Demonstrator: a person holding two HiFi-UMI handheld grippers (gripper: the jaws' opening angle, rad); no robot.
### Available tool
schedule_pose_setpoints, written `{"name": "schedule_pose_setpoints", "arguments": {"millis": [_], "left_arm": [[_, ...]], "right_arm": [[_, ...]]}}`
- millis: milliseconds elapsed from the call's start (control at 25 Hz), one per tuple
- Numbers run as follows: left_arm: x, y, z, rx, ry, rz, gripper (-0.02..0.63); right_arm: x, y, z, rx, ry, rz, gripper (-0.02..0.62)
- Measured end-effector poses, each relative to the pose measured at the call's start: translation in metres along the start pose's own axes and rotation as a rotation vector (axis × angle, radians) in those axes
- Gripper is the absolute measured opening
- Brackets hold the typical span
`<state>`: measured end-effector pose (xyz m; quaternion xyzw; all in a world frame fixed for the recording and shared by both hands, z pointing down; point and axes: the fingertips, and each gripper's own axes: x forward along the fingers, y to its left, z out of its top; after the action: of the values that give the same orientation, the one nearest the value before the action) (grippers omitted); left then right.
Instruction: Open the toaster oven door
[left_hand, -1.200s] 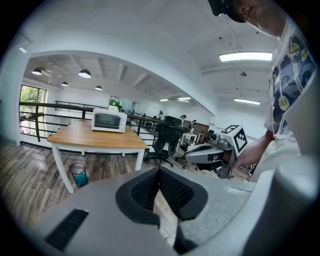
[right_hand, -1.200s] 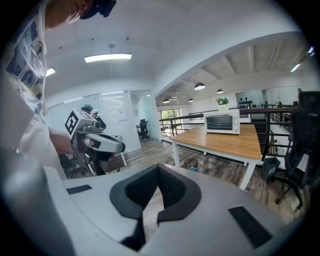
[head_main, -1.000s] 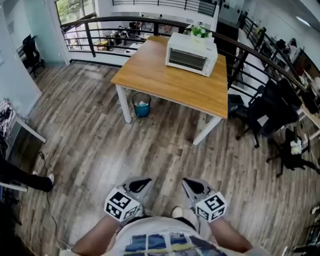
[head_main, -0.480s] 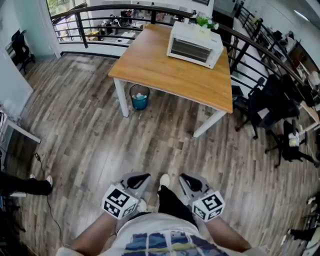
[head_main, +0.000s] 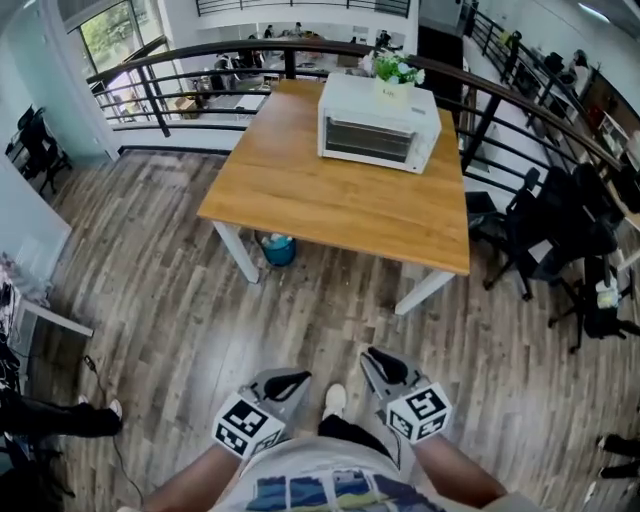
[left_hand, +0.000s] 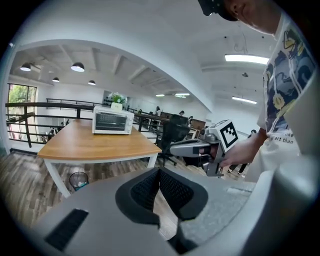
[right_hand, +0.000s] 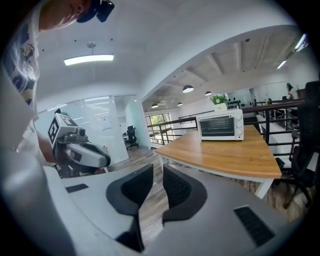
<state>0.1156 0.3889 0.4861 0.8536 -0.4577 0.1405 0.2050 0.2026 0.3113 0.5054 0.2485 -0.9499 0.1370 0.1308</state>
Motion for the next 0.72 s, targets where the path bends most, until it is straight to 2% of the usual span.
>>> {"name": "schedule_pose_setpoints", "arguments": {"millis": [200, 360, 560, 720], "left_arm": [[0.053, 0.033, 0.042, -0.026, -0.011, 0.003, 0.003], [0.075, 0.069, 0.062, -0.042, -0.008, 0.004, 0.003], [0.097, 0.139, 0.077, -0.077, -0.022, -0.008, 0.003], [0.112, 0.206, 0.100, -0.045, -0.039, -0.049, 0.003]], "right_arm": [[0.038, -0.070, 0.020, -0.009, -0.005, -0.013, 0.094], [0.072, -0.109, 0.033, 0.002, -0.014, -0.045, 0.098], [0.125, -0.148, 0.049, 0.007, 0.011, -0.092, 0.103], [0.175, -0.179, 0.070, 0.014, 0.022, -0.175, 0.109]]}}
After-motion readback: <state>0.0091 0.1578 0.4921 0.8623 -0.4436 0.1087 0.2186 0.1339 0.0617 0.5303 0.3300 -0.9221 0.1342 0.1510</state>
